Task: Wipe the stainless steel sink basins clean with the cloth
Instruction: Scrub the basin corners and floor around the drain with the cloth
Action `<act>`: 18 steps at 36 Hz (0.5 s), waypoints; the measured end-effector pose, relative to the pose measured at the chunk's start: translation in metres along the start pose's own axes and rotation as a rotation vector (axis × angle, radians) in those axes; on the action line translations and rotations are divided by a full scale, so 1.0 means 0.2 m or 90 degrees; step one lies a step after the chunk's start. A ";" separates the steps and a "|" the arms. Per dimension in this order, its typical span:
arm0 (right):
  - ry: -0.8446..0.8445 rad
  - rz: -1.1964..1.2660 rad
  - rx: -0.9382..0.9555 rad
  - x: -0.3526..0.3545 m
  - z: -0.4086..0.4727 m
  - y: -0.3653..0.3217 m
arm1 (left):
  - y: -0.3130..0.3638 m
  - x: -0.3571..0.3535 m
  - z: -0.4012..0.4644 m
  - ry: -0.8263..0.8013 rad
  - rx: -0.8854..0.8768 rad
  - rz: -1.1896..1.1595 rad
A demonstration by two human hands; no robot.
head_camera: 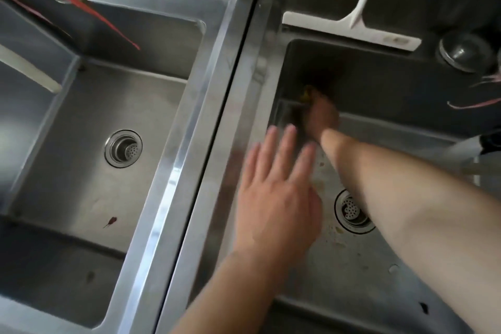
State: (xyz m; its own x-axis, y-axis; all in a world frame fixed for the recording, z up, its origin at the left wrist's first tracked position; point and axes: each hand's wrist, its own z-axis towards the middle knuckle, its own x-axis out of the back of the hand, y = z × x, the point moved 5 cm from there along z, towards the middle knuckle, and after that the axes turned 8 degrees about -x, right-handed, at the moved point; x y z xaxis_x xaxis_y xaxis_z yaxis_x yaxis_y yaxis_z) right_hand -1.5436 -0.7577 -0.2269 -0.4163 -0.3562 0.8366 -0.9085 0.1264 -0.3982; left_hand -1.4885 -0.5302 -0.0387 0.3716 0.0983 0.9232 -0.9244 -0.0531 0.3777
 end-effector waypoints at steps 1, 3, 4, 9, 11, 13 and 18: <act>-0.055 -0.045 0.027 -0.05 -0.01 0.00 | -0.07 0.03 0.03 -0.008 0.028 0.048; -0.151 -0.139 0.082 -0.18 -0.04 0.02 | -0.23 0.01 0.07 -0.078 0.090 0.127; -0.184 -0.172 0.095 -0.24 -0.05 0.04 | -0.30 -0.01 0.08 -0.115 0.113 0.150; -0.197 -0.223 0.100 -0.39 -0.06 0.10 | -0.45 -0.12 0.05 -0.123 0.093 0.194; -0.173 -0.216 0.107 -0.40 -0.04 0.10 | -0.46 -0.14 0.05 -0.092 0.084 0.200; -0.156 -0.210 0.114 -0.40 -0.02 0.09 | -0.46 -0.14 0.05 -0.074 0.079 0.207; -0.142 -0.174 0.082 -0.46 0.00 0.04 | -0.46 -0.15 0.05 -0.044 0.061 0.214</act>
State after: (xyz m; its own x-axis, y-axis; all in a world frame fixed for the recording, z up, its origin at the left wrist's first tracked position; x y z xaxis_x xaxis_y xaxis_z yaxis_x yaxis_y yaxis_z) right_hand -1.5124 -0.7240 -0.3064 -0.1286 -0.5555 0.8215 -0.9669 -0.1138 -0.2284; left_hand -1.4137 -0.5375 -0.0995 0.0563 -0.0081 0.9984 -0.9848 -0.1650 0.0542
